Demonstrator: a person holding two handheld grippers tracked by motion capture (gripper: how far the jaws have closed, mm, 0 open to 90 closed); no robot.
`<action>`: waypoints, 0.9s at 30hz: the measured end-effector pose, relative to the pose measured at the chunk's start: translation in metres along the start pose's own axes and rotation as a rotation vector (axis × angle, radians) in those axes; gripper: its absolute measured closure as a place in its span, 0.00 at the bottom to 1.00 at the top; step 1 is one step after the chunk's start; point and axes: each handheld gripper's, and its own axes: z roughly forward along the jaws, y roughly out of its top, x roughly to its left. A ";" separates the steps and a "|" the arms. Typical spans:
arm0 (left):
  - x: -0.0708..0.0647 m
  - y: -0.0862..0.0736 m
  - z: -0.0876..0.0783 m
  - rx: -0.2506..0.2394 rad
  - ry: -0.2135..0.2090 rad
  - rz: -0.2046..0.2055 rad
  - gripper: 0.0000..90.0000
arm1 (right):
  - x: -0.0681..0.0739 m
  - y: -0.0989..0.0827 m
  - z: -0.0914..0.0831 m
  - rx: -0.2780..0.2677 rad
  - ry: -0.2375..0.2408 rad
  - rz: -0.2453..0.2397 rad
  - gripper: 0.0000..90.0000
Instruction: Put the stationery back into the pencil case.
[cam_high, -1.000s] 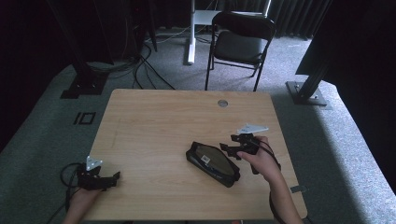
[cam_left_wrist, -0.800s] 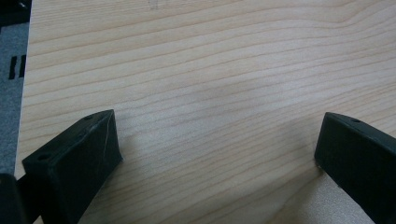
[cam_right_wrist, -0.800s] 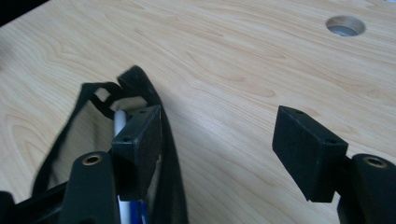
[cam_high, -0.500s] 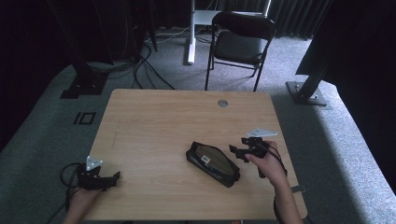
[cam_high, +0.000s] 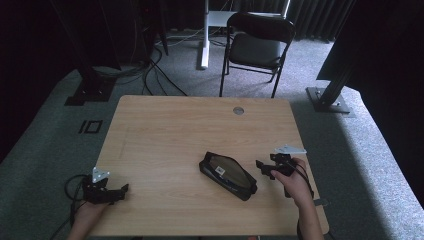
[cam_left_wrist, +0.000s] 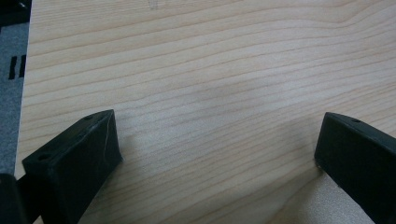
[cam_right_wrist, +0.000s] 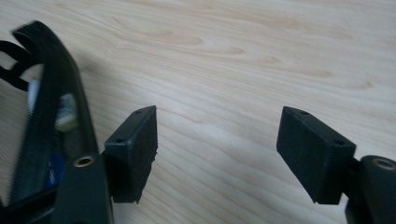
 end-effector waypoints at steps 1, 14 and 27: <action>0.000 0.000 0.000 0.000 0.000 0.000 0.00 | -0.002 -0.002 0.000 0.000 -0.007 0.005 0.30; 0.000 0.000 0.000 0.000 0.000 0.000 0.00 | -0.017 -0.026 -0.001 0.032 -0.056 0.057 0.23; 0.000 0.000 0.000 0.000 0.000 0.000 0.00 | -0.025 -0.047 0.000 0.029 -0.168 0.065 0.20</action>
